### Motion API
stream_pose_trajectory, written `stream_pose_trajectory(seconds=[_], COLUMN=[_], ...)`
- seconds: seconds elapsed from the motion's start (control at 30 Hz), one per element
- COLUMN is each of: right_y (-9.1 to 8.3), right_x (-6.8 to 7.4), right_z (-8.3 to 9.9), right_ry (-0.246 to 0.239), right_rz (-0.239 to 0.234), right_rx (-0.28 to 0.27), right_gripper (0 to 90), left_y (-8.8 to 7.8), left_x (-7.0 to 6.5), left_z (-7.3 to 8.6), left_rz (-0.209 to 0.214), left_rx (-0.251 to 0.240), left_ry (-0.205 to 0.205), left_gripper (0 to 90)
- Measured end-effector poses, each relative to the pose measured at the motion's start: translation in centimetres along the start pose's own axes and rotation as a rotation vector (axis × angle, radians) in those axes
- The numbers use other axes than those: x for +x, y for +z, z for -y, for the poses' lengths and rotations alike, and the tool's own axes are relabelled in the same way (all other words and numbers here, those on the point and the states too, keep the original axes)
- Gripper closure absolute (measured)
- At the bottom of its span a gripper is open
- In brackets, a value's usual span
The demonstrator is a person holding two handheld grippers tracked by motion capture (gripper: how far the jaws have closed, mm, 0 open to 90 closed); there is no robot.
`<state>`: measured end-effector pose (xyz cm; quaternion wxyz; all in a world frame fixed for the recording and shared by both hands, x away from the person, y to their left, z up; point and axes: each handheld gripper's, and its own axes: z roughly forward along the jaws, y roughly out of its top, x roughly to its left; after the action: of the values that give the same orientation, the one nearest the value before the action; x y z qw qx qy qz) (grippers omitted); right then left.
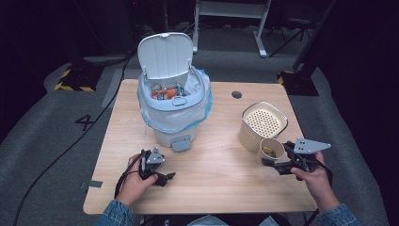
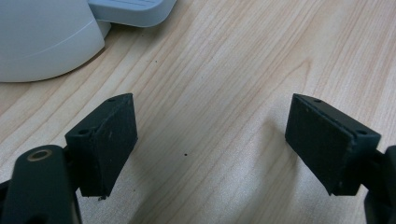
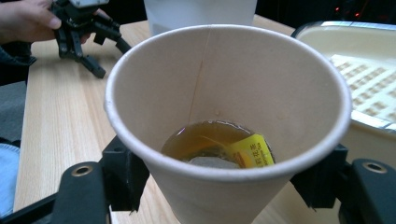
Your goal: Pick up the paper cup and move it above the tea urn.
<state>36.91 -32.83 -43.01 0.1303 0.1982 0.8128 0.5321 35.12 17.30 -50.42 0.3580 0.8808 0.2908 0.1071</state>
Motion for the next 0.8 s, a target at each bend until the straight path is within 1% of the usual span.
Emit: stream_pose_trajectory(seconds=[0.07, 0.1, 0.17, 0.23, 0.27, 0.3, 0.37, 0.4, 0.53, 0.6, 0.63, 0.67, 0.8], right_y=[-0.2, -0.5, -0.7, -1.0, -1.0, -1.3, -1.5, -1.5, -1.8, -2.0, -2.0, -2.1, -2.3], right_x=[0.0, 0.0, -0.1, -0.3, -0.3, -0.5, -0.6, -0.6, -0.8, -1.1, -1.1, -1.3, -1.8], right_z=[-0.5, -1.1, -1.4, -2.3, -2.3, -3.0, -3.6, -3.6, -4.6, -5.3, -5.3, -5.8, -6.4], right_ry=[-0.001, -0.008, -0.013, -0.020, -0.020, -0.027, -0.029, -0.029, -0.030, -0.030, -0.030, -0.028, -0.029], right_rz=[0.004, 0.004, 0.005, 0.012, 0.012, 0.019, 0.026, 0.026, 0.041, 0.049, 0.049, 0.060, 0.074], right_rx=[-0.005, -0.009, -0.010, -0.007, -0.007, -0.005, -0.004, -0.004, 0.002, -0.002, -0.002, -0.006, -0.012], right_gripper=[31.3, 31.4, 31.4, 31.5, 31.5, 31.5, 31.6, 31.6, 31.6, 31.6, 31.6, 31.6, 31.6], left_y=[0.0, 0.0, 0.0, 0.0, 0.0, 0.0, 0.0, 0.0, 0.0, 0.0, 0.0, 0.0, 0.0], left_x=[0.0, 0.0, 0.0, 0.0, 0.0, 0.0, 0.0, 0.0, 0.0, 0.0, 0.0, 0.0, 0.0], left_z=[0.0, 0.0, 0.0, 0.0, 0.0, 0.0, 0.0, 0.0, 0.0, 0.0, 0.0, 0.0, 0.0], left_rz=[0.000, 0.000, -0.001, 0.000, 0.000, 0.000, 0.000, 0.000, 0.000, 0.000, 0.000, 0.000, -0.001], left_rx=[0.001, 0.001, 0.000, 0.001, 0.001, 0.001, 0.001, 0.001, 0.001, 0.001, 0.001, 0.001, 0.001], left_ry=[0.001, 0.001, 0.001, 0.001, 0.001, 0.001, 0.001, 0.001, 0.001, 0.001, 0.001, 0.001, 0.002], left_gripper=[17.1, 17.1, 17.1, 17.1, 17.1, 17.1, 17.1, 17.1, 17.1, 17.1, 17.1, 17.1, 17.1])
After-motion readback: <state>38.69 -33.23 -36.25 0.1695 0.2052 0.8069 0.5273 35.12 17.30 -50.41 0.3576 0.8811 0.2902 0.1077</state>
